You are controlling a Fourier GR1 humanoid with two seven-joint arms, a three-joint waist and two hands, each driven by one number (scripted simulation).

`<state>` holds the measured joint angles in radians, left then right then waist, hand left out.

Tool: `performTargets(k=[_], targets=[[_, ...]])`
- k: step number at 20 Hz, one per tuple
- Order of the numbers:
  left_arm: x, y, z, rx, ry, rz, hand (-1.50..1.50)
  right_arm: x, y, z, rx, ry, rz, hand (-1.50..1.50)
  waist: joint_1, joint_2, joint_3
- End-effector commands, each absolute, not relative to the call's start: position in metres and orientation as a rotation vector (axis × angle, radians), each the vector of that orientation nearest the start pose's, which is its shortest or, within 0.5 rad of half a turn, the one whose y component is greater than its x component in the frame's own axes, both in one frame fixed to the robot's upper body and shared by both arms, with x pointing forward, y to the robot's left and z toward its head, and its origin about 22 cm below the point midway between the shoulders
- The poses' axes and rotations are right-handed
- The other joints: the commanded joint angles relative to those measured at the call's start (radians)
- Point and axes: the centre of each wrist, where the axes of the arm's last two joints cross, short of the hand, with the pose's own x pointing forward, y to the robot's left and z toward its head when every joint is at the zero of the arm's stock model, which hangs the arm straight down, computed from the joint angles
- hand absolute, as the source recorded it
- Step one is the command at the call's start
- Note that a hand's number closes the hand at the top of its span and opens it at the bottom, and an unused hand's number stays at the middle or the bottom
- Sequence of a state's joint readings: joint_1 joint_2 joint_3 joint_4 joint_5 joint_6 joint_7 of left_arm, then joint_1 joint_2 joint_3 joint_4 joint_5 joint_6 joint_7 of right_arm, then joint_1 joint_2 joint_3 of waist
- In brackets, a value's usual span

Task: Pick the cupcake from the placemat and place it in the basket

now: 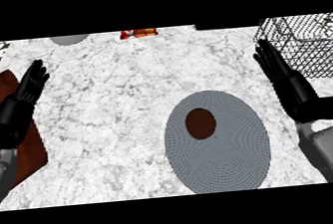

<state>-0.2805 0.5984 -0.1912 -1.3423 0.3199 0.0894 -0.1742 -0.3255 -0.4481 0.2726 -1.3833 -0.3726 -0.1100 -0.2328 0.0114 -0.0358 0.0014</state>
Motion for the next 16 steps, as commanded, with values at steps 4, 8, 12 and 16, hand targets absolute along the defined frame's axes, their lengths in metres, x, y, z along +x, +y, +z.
performTargets(k=[4,8,12,16], targets=[[0.267,0.313,-0.012,0.140,-1.323,-0.169,0.00,0.331,-0.185,0.089,0.465,-1.882,0.332,1.50,0.047,0.045,0.000],[0.236,0.308,-0.057,0.106,-1.069,-0.134,0.00,0.317,-0.106,0.109,0.764,-1.893,0.721,1.50,0.095,0.052,-0.003],[0.216,0.311,-0.065,0.143,-1.034,-0.077,0.00,0.276,-0.047,0.084,0.678,-1.872,0.782,-1.50,0.025,0.029,-0.003],[0.219,0.291,-0.068,0.141,-1.019,-0.033,0.00,0.287,-0.046,0.096,0.366,-1.851,0.916,-1.50,-0.004,0.027,-0.004]])
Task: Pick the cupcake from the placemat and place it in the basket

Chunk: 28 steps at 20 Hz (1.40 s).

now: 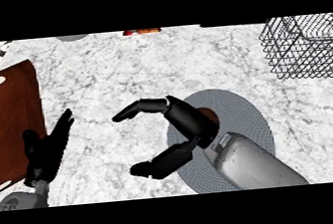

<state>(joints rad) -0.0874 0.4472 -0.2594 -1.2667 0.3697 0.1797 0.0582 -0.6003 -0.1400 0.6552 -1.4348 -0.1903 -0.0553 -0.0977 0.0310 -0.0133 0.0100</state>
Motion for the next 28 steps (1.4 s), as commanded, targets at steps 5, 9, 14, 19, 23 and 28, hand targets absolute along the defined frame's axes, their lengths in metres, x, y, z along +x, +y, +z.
performTargets(k=[5,9,14,19,23,28], targets=[[0.206,0.314,-0.066,0.165,-0.992,-0.013,0.00,0.323,-0.090,0.151,-0.215,-1.894,1.130,-1.50,-0.048,-0.014,-0.016],[0.201,0.309,-0.064,0.165,-0.997,-0.019,0.00,0.326,-0.106,0.209,-0.409,-1.807,1.298,-1.50,-0.056,-0.012,-0.013],[0.196,0.303,-0.072,0.168,-1.002,-0.017,0.00,0.320,-0.115,0.291,-0.486,-1.698,1.472,-1.50,-0.050,-0.001,-0.014],[0.204,0.301,-0.059,0.150,-1.015,-0.019,0.00,0.323,-0.137,0.306,-0.448,-1.401,1.682,-1.50,-0.049,0.003,-0.012],[0.210,0.289,-0.057,0.170,-1.021,-0.026,0.00,0.318,-0.149,0.332,-0.476,-1.303,1.750,-1.50,-0.052,0.007,-0.011],[0.186,0.302,-0.067,0.167,-1.009,-0.012,0.00,0.315,-0.162,0.332,-0.461,-1.252,1.770,-1.50,-0.036,0.008,-0.010]])
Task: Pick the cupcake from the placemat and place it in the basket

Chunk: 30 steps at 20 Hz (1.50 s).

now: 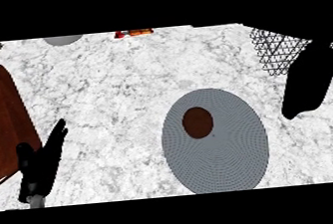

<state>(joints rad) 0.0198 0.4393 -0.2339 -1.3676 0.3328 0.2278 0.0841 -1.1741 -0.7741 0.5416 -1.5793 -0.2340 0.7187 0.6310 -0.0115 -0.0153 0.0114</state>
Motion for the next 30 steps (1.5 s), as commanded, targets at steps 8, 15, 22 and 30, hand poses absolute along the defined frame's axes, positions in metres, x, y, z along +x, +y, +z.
performTargets(k=[8,15,22,30], targets=[[0.195,0.300,-0.060,0.153,-1.010,-0.042,0.00,0.310,-0.143,0.298,-0.393,-1.283,1.718,-1.50,0.013,0.015,-0.012],[0.201,0.288,-0.059,0.144,-1.004,-0.036,0.00,0.300,-0.133,0.258,-0.354,-1.307,1.707,-1.50,0.014,0.017,-0.011],[0.212,0.307,-0.037,0.155,-1.034,-0.031,0.00,0.303,-0.127,0.213,-0.416,-1.240,1.741,-1.50,0.020,0.017,-0.011],[0.199,0.294,-0.058,0.167,-1.019,-0.027,0.00,0.302,-0.126,0.173,-0.401,-1.229,1.734,-1.50,0.015,0.017,-0.011]])
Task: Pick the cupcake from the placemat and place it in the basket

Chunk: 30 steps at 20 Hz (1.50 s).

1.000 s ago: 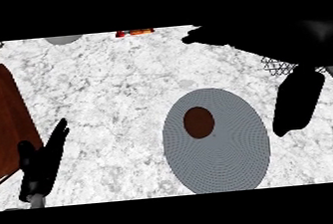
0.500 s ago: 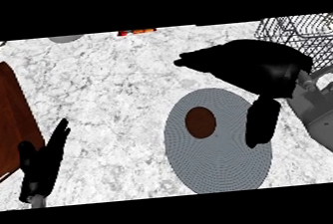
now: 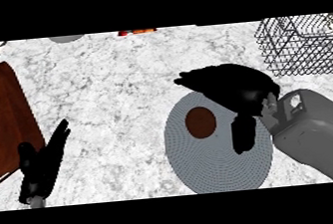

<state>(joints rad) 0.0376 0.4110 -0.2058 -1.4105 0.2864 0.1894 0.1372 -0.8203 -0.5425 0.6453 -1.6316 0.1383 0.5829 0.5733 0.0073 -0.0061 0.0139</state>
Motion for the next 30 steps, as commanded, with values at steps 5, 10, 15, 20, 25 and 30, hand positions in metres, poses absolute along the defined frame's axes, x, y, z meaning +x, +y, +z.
performTargets(k=[5,10,15,20,25,30], targets=[[0.209,0.308,-0.048,0.148,-1.017,-0.062,0.00,0.315,-0.124,0.164,-0.398,-1.267,1.708,-1.50,0.002,0.010,-0.014],[0.197,0.299,-0.052,0.149,-1.014,-0.031,0.00,0.314,-0.130,0.132,-0.424,-1.242,1.725,-1.50,0.005,0.008,-0.014],[0.206,0.290,-0.046,0.150,-1.025,-0.051,0.00,0.314,-0.108,0.121,-0.394,-1.265,1.704,-1.50,0.002,0.008,-0.014],[0.199,0.289,-0.053,0.163,-1.022,-0.039,0.00,0.312,-0.102,0.103,-0.401,-1.273,1.709,-1.50,0.002,0.009,-0.014],[0.201,0.308,-0.048,0.166,-1.026,-0.030,0.00,0.324,-0.112,0.097,-0.449,-1.166,1.775,-1.50,0.001,0.008,-0.014],[0.210,0.289,-0.052,0.157,-1.010,-0.027,0.00,0.332,-0.117,0.092,-0.445,-1.132,1.803,-1.50,-0.005,0.008,-0.014]])
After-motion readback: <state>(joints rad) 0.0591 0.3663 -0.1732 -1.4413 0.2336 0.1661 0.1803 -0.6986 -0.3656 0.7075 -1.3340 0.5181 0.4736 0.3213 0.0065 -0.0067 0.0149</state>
